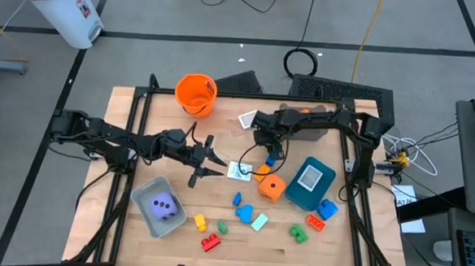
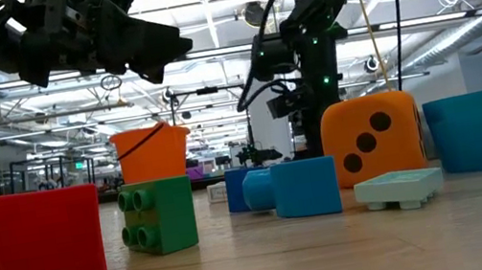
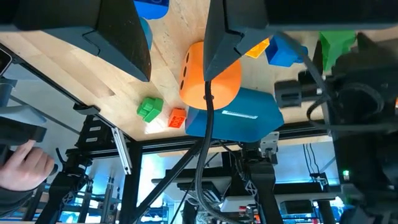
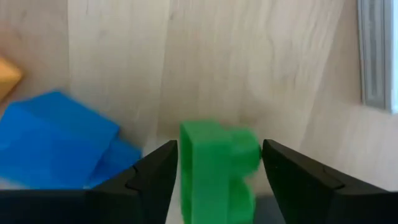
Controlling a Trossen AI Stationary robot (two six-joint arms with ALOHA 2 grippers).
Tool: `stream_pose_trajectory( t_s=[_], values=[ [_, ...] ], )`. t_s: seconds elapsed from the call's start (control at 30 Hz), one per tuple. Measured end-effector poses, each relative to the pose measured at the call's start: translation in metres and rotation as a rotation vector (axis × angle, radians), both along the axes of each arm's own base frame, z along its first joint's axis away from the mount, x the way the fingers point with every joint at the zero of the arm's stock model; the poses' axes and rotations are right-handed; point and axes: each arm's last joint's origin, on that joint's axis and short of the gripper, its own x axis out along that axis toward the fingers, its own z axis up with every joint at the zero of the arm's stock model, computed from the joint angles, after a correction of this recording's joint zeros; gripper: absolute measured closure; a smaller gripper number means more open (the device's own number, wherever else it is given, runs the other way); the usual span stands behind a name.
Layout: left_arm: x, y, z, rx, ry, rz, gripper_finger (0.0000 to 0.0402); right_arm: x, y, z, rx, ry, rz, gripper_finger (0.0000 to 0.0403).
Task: Pick & Place Toys
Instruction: Put the green game piece into the black bin
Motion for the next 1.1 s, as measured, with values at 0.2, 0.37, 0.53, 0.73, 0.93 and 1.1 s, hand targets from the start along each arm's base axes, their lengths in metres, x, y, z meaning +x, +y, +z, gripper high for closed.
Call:
stream_pose_trajectory(
  t_s=[0.2, 0.37, 0.53, 0.73, 0.93, 1.1],
  values=[
    [0.0000, 0.0000, -0.0002, 0.000, 0.001, 0.000, 0.0250, 0.0023, -0.0011, 0.0014, -0.008, -0.030, -0.015, 0.0236],
    [0.0000, 0.0000, -0.0001, 0.000, 0.001, 0.000, 0.0250, 0.0024, -0.0013, 0.0016, -0.012, -0.030, -0.016, 0.0295],
    [-0.0001, 0.0000, -0.0002, 0.000, 0.002, 0.000, 0.0250, 0.0030, -0.0016, 0.0018, -0.016, -0.037, -0.016, 0.0346],
    [-0.0001, 0.0000, -0.0004, 0.000, 0.005, 0.000, 0.0250, 0.0031, -0.0019, 0.0024, -0.027, -0.035, -0.007, 0.0389],
    [-0.0001, 0.0000, -0.0005, 0.000, 0.005, 0.000, 0.0250, 0.0048, 0.0003, 0.0029, -0.123, -0.009, 0.010, 0.0395],
    [-0.0001, 0.0001, -0.0005, 0.000, 0.005, 0.000, 0.0250, 0.0063, 0.0072, 0.0061, -0.145, -0.011, 0.027, 0.0396]
  ],
)
